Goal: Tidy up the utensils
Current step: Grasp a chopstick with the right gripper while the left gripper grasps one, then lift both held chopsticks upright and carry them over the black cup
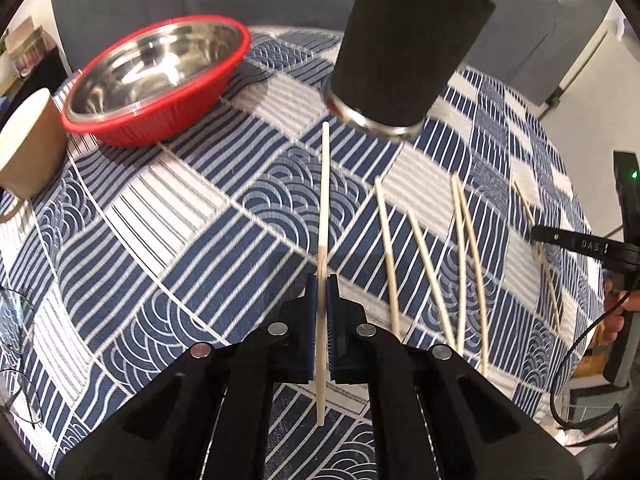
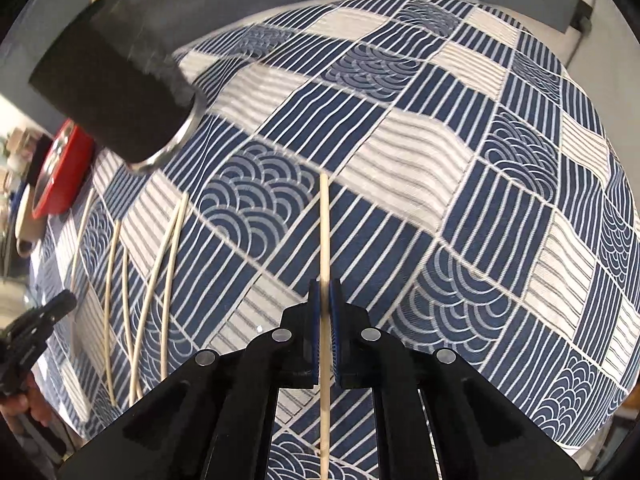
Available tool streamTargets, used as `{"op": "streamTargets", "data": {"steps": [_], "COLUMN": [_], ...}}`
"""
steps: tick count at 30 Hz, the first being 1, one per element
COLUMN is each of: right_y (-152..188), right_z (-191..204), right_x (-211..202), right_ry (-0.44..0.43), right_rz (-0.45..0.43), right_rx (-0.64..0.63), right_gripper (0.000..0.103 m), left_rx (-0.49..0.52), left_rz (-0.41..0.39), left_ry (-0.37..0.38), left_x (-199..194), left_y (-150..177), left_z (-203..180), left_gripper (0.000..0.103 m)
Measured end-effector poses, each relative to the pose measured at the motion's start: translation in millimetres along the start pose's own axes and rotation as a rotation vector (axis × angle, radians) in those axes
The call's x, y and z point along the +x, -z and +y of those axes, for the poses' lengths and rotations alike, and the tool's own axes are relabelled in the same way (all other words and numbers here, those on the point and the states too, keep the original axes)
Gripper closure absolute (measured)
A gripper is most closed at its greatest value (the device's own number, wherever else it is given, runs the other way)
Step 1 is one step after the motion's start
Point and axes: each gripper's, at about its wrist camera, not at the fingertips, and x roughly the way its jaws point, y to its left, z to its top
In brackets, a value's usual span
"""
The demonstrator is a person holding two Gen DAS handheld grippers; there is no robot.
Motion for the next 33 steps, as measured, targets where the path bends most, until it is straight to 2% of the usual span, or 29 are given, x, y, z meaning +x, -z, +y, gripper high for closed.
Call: {"op": "streamTargets", "data": {"steps": [9,16,24,31,33], "right_y": [-29.3,-62.3,-95.8,-118.5,-123.7], "right_z": [-8.8,6.0,32.0,61.7,69.9], "right_x": [-36.3,-80.7,-124.9,-157.8,-164.4], "right_ry": [-0.032,-0.067,-0.123,-0.214,-0.221], "right_rz": [-0.132,-0.262,-0.391,-0.503,-0.526], "right_rx": [0.024,-0.021,-0.074,-0.141,-0.166], "right_gripper": [0.098,0.098,0.098,0.098,0.098], "left_rx": [-0.006,0.016,0.035,0.034,0.034], "left_rz": [-0.119,-0.173,-0.296,-0.418,-0.442], "left_ry": [0.007,-0.026,-0.028,0.024,0.061], "left_x": [-34.8,-52.5,-89.9,-122.2,-128.2], "left_y": [-30.9,-54.9,-92.7,-130.6,-140.0], "left_z": [-13.8,-20.5,-29.1,-44.0,-48.2], "left_gripper": [0.098,0.098,0.098,0.098,0.098]}}
